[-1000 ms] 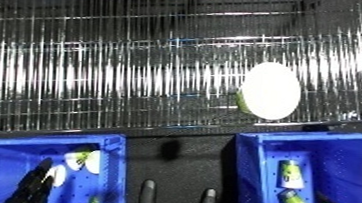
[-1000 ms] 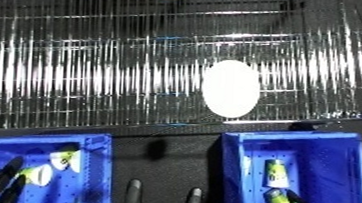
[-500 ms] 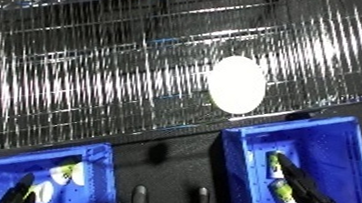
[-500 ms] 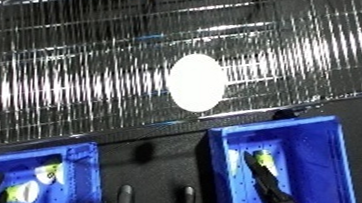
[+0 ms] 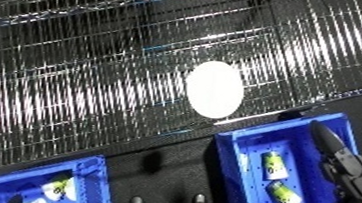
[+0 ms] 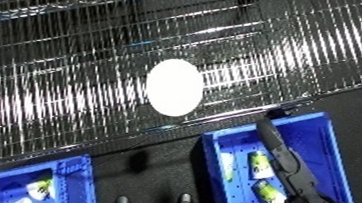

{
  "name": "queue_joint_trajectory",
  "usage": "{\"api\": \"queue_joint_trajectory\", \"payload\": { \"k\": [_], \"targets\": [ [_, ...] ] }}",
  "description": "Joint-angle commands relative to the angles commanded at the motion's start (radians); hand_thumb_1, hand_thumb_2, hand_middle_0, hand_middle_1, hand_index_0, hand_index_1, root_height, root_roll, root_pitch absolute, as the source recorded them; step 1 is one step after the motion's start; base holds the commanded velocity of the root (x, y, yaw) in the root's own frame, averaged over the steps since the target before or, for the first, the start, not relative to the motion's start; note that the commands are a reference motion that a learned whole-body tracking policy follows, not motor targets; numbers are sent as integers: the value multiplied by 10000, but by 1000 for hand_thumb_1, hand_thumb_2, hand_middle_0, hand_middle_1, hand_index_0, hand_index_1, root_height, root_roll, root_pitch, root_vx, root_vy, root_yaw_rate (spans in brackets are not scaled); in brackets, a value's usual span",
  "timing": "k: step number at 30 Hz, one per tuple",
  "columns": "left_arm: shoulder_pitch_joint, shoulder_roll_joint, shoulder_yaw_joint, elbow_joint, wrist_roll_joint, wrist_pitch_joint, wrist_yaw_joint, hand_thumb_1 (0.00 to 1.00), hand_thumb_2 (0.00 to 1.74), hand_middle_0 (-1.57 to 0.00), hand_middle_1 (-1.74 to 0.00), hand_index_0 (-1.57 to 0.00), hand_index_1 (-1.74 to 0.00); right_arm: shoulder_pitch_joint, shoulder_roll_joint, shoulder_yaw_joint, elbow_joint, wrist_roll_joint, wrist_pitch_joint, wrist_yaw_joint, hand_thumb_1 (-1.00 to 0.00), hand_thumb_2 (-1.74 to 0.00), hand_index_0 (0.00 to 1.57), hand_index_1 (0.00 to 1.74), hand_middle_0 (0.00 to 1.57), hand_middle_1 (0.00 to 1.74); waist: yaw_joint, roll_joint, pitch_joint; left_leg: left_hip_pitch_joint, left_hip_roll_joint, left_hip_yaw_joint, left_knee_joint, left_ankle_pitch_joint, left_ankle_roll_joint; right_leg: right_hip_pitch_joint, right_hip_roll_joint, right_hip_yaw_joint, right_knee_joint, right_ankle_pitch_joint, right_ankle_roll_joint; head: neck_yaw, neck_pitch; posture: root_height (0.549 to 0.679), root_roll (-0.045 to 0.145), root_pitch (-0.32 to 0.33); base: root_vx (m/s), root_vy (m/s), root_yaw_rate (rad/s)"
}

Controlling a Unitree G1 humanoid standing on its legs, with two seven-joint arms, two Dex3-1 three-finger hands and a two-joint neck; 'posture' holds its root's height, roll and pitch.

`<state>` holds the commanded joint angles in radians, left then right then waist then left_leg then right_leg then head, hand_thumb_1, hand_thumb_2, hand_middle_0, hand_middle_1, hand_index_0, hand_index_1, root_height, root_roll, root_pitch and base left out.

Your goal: Pick up the object and place it into the box

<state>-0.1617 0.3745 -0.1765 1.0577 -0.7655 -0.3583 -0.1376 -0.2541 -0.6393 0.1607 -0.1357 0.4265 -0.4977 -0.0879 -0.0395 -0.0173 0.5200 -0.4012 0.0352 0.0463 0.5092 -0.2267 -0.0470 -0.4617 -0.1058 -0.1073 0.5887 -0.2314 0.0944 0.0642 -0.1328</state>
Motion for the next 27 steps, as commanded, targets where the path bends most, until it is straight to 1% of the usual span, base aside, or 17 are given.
{"api": "queue_joint_trajectory", "payload": {
  "k": [2, 5, 8, 11, 15, 20, 24, 27],
  "targets": [
    [-73, 37, -71, 6, 43, 43, 20, 0, 0, 0, 0, 0, 0, -369, -96, 16, 109, -2, 332, -247, 0, 0, 0, 0, 0, 0, 95, 16, 0, -16, 0, -18, 43, -6, -5, 16, -26, -37, 22, -6, -21, 132, -68, 651, 36, 100, 14, -22, 46],
    [-178, 111, -187, -75, 112, 143, 54, 0, 0, 0, 0, 0, 0, -972, -235, 136, 549, 132, 915, -436, 0, 0, 0, 0, 0, 0, 260, 60, 0, -48, -16, -61, 76, 5, -14, 32, -62, -108, 42, -14, -62, 415, -157, 651, 36, 98, 14, -24, 60],
    [-235, 170, -291, -244, 180, 278, 104, 0, 0, 0, 0, 0, 0, -1645, -344, 370, 1187, 443, 1534, -416, 0, 0, 0, 0, 0, 0, 396, 116, 0, -98, -43, -131, 122, 6, -18, 25, -117, -183, 86, -34, -108, 720, -301, 651, 38, 97, 25, -19, 79],
    [-227, 187, -411, -413, 265, 402, 150, 0, 0, 0, 0, 0, 0, -2197, -348, 579, 1778, 762, 1949, -300, 0, 0, 0, 0, 0, 0, 525, 178, 0, -155, -92, -213, 184, -8, -10, 5, -178, -252, 160, -66, -158, 1068, -388, 650, 40, 96, 33, -19, 100],
    [-226, 193, -595, -611, 408, 552, 222, 0, 0, 0, 0, 0, 0, -2865, -343, 848, 2532, 1013, 2355, -281, 0, 0, 0, 0, 0, 0, 730, 278, 0, -218, -163, -305, 223, -5, 2, -24, -261, -332, 244, -102, -225, 1455, -536, 650, 43, 95, 30, -18, 99],
    [-284, 211, -810, -703, 458, 664, 235, 0, 0, 0, 0, 0, 0, -3622, -451, 1160, 3475, 1233, 2715, -279, 0, 0, 0, 0, 0, 0, 913, 403, 0, -299, -231, -379, 252, 17, 9, -100, -332, -383, 357, -135, -298, 1921, -577, 649, 47, 94, 32, -11, 83],
    [-329, 225, -999, -809, 445, 768, 242, 0, 0, 0, 0, 0, 0, -4167, -561, 1424, 4229, 1167, 2934, -376, 0, 0, 0, 0, 0, 0, 1040, 509, 0, -360, -281, -428, 252, 42, 9, -184, -371, -409, 425, -144, -339, 2244, -510, 648, 51, 97, 29, -7, 58],
    [-327, 213, -1118, -889, 420, 811, 223, 0, 0, 0, 0, 0, 0, -4541, -628, 1688, 4794, 1086, 3021, -505, 0, 0, 0, 0, 0, 0, 1126, 582, 0, -425, -316, -450, 285, 50, 15, -254, -394, -431, 490, -157, -382, 2478, -510, 648, 54, 98, 21, -5, 26]
  ]
}}
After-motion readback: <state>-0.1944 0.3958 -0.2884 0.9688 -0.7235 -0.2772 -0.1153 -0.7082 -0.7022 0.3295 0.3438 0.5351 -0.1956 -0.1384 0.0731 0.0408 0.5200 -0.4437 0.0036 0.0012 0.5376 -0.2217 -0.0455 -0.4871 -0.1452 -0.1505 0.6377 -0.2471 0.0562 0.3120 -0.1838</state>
